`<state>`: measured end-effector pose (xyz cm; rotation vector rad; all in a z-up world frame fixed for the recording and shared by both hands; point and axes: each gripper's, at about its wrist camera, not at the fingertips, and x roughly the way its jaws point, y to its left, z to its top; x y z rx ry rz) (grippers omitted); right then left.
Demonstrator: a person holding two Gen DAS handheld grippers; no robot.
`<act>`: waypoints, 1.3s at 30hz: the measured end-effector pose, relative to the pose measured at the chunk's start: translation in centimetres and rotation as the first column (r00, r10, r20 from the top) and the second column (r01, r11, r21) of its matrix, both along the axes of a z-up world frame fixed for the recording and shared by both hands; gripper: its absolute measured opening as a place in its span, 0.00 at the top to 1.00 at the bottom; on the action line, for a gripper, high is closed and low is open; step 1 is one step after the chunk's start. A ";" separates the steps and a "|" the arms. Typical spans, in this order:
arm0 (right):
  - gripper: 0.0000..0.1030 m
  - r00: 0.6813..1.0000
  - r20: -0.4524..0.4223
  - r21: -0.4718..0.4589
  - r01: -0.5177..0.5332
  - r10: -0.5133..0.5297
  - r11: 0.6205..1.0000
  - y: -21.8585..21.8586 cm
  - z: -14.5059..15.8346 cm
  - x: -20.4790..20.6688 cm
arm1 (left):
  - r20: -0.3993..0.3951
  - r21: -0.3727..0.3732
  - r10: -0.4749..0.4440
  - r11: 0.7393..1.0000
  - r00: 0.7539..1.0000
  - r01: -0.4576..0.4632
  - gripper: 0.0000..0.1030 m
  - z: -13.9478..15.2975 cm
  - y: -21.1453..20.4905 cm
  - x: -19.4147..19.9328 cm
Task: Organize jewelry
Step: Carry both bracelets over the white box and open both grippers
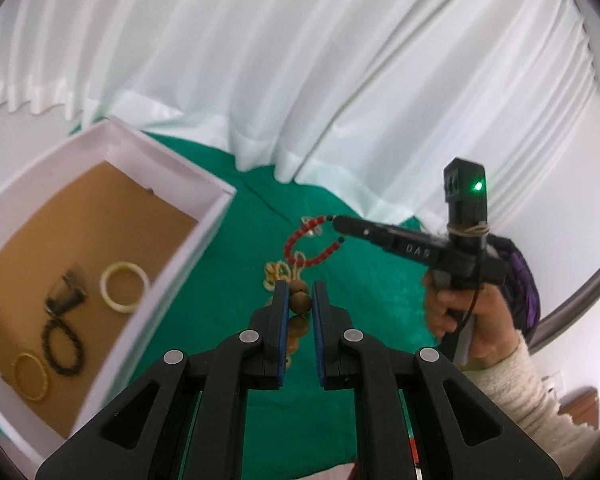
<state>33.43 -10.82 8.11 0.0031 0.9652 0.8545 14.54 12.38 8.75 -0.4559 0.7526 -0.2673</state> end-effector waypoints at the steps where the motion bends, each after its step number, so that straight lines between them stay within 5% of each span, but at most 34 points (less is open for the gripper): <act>1: 0.83 1.000 0.004 0.003 -0.014 0.014 1.000 0.7 0.2 -0.2 | 0.008 0.002 0.015 1.000 1.000 -0.015 0.91 0.4 0.7 -0.2; 21: 0.83 0.986 0.023 0.070 -0.164 0.163 0.984 14.0 1.6 0.4 | -0.063 0.057 0.256 0.966 0.965 -0.253 0.91 -1.8 12.6 0.5; 36: 0.82 0.989 -0.017 -0.111 -0.146 0.145 0.983 21.8 -7.9 4.6 | -0.223 0.122 0.274 0.960 0.935 -0.252 0.90 -10.0 13.8 6.1; 37: 0.79 0.992 -0.011 -0.122 -0.129 0.129 0.984 21.6 -8.2 4.8 | -0.232 0.156 0.278 0.956 0.932 -0.247 0.90 -10.6 13.4 6.5; 38: 0.65 0.995 -0.005 -0.130 -0.102 0.102 0.986 21.2 -8.3 5.1 | -0.240 0.200 0.296 0.947 0.924 -0.251 0.83 -11.2 13.1 6.8; 39: 0.54 0.997 0.002 -0.130 -0.071 0.071 0.989 20.6 -8.3 5.3 | -0.250 0.233 0.314 0.938 0.916 -0.258 0.65 -11.7 13.0 6.9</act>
